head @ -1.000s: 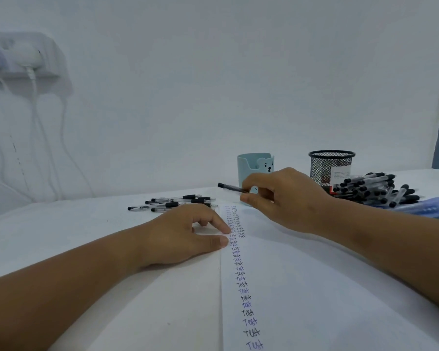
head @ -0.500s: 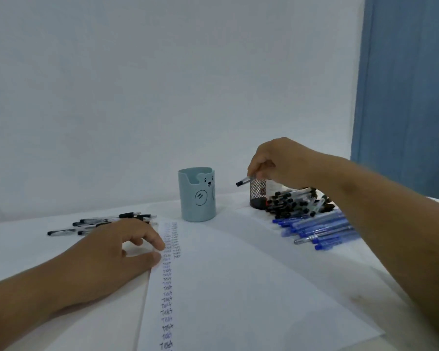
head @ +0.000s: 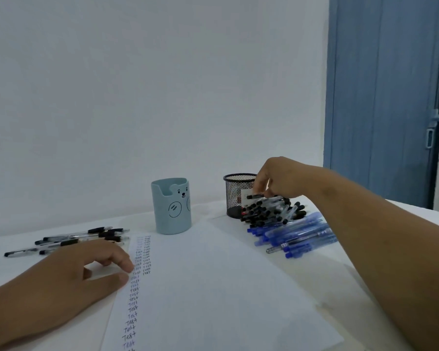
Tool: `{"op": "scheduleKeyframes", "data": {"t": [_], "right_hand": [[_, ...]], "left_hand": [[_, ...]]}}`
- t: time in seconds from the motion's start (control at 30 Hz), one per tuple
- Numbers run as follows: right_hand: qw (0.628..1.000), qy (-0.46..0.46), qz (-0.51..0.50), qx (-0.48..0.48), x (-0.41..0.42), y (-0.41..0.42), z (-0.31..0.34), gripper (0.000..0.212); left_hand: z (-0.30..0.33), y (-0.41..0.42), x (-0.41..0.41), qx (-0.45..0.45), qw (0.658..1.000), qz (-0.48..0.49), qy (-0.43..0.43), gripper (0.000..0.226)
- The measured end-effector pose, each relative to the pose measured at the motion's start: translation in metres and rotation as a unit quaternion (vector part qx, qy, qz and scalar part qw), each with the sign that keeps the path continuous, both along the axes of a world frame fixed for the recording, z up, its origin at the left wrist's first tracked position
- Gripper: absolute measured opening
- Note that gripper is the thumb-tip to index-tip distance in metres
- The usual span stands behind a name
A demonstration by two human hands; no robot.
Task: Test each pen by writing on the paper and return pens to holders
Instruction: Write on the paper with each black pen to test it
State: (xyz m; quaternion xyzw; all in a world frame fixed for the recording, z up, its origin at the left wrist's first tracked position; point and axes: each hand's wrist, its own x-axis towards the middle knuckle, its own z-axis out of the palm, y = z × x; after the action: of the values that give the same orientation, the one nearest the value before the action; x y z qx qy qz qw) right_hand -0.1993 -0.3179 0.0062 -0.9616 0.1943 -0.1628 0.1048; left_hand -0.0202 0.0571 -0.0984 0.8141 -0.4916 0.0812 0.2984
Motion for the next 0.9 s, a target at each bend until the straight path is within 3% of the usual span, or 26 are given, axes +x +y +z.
{"op": "scheduleKeyframes", "data": {"t": [0.23, 0.67, 0.9], "right_hand": [[1.0, 0.019, -0.004, -0.012, 0.002, 0.004, -0.001, 0.048], [0.998, 0.017, -0.013, -0.052, 0.01, 0.01, -0.003, 0.053], [0.997, -0.028, -0.025, -0.072, 0.012, 0.003, -0.008, 0.053]], "left_hand": [[0.004, 0.0, -0.002, 0.003, 1.0, -0.014, 0.012, 0.019], [0.006, 0.001, -0.005, 0.013, 1.0, -0.006, 0.023, 0.028], [0.008, -0.001, -0.01, 0.012, 1.0, -0.008, 0.024, 0.031]]}}
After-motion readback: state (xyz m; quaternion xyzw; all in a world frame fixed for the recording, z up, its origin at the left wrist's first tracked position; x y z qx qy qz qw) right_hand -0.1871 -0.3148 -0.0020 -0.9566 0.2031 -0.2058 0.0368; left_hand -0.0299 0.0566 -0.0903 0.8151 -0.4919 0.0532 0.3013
